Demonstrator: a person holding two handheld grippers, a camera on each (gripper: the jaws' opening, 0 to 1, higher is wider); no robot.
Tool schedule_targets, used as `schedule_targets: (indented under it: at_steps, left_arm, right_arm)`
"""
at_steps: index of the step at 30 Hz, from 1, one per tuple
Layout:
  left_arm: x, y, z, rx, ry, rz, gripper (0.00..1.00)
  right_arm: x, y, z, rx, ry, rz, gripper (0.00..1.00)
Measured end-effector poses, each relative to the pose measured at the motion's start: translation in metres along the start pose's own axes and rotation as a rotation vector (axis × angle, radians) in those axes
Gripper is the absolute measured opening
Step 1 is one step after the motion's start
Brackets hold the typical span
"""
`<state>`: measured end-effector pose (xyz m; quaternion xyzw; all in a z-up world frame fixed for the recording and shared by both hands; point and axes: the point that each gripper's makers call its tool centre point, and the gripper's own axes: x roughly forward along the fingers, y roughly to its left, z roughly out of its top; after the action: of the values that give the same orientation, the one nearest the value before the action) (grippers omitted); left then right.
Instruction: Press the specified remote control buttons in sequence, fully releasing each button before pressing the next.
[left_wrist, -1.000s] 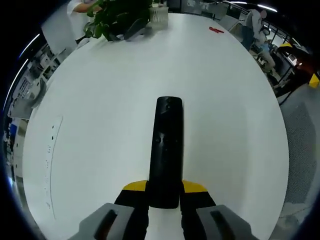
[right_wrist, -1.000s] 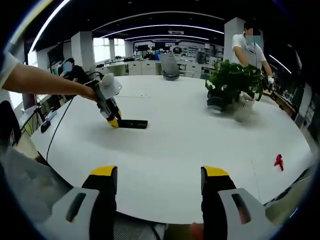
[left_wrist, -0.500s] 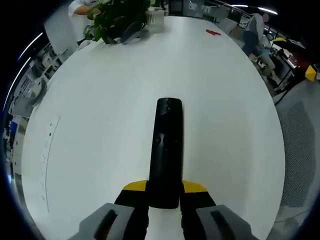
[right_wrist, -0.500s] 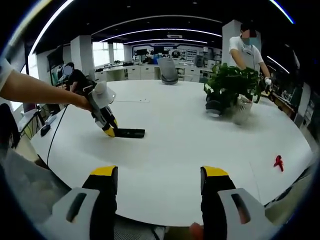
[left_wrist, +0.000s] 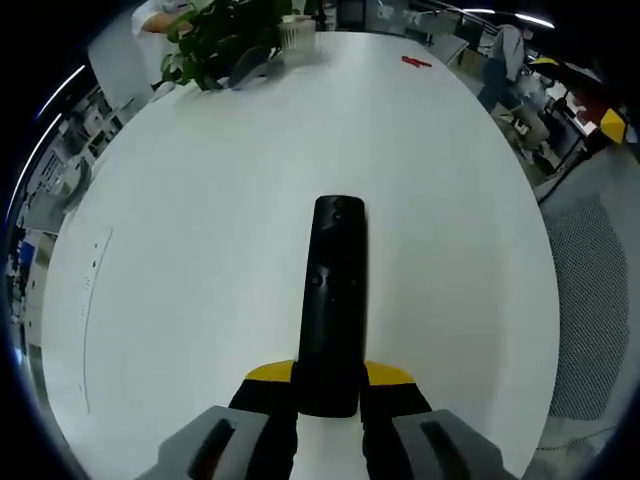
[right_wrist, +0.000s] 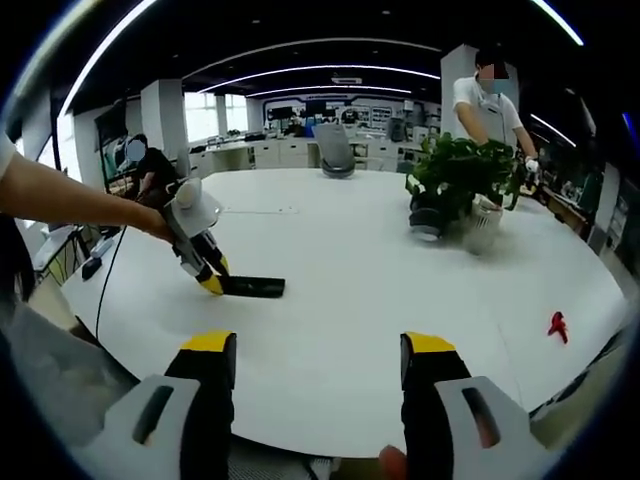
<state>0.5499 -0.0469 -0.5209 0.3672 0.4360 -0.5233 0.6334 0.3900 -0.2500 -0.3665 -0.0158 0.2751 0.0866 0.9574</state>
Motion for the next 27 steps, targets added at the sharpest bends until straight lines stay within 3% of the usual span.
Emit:
schedule_targets:
  at_steps: [27]
  left_arm:
    - [-0.003,-0.053,-0.009,-0.022,-0.013,0.008,0.23]
  right_arm:
    - [-0.004,-0.001,0.008,0.027,-0.053,0.010,0.67]
